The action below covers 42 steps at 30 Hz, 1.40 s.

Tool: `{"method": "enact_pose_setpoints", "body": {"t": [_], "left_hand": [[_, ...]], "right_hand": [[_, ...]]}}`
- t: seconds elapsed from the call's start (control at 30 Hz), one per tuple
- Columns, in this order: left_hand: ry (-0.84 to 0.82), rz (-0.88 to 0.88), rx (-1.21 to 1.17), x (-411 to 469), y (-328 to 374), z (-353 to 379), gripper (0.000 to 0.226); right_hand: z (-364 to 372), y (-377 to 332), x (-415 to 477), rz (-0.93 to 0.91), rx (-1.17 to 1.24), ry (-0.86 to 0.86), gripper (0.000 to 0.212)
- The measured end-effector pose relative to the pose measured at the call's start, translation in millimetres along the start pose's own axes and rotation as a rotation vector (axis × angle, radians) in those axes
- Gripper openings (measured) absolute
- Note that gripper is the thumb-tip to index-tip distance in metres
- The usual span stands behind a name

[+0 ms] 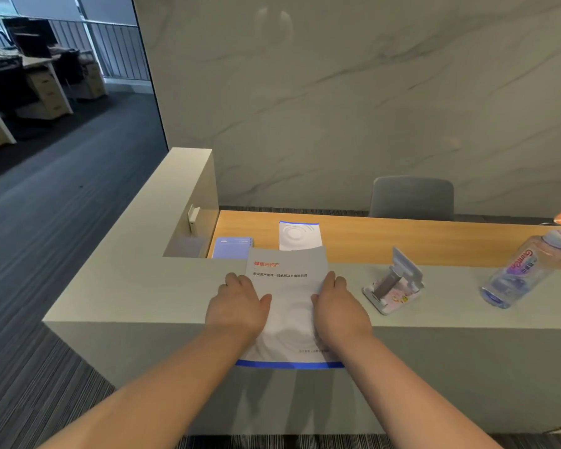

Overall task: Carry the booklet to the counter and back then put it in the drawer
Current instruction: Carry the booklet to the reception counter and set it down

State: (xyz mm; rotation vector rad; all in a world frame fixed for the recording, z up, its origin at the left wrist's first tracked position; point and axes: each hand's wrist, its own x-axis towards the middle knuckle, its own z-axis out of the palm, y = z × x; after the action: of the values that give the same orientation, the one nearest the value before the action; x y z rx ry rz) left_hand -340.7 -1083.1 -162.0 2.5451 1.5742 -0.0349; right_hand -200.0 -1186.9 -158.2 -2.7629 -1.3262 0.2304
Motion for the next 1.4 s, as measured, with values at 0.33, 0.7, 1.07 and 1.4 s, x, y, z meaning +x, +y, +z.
{"method": "enact_pose_setpoints", "body": {"t": [0.33, 0.7, 1.07, 1.4], "left_hand": [[0.057, 0.05, 0.039, -3.1, -4.5, 9.5, 0.071], [0.003, 0.05, -0.126, 1.4, -10.5, -1.2, 0.057], [0.127, -0.005, -1.032, 4.4, -0.6, -75.7, 0.015], [0.196, -0.08, -1.242, -25.5, -41.5, -93.8, 0.016]], "right_hand": [[-1.4, 5.8, 4.1, -0.038, 0.014, -0.044, 0.039], [-6.8, 8.2, 5.7, -0.051, 0.083, -0.026, 0.037], [-66.3, 4.9, 4.2, -0.16, 0.458, 0.195, 0.048], [-68.9, -56.5, 1.9, -0.291, 0.779, 0.18, 0.05]]}}
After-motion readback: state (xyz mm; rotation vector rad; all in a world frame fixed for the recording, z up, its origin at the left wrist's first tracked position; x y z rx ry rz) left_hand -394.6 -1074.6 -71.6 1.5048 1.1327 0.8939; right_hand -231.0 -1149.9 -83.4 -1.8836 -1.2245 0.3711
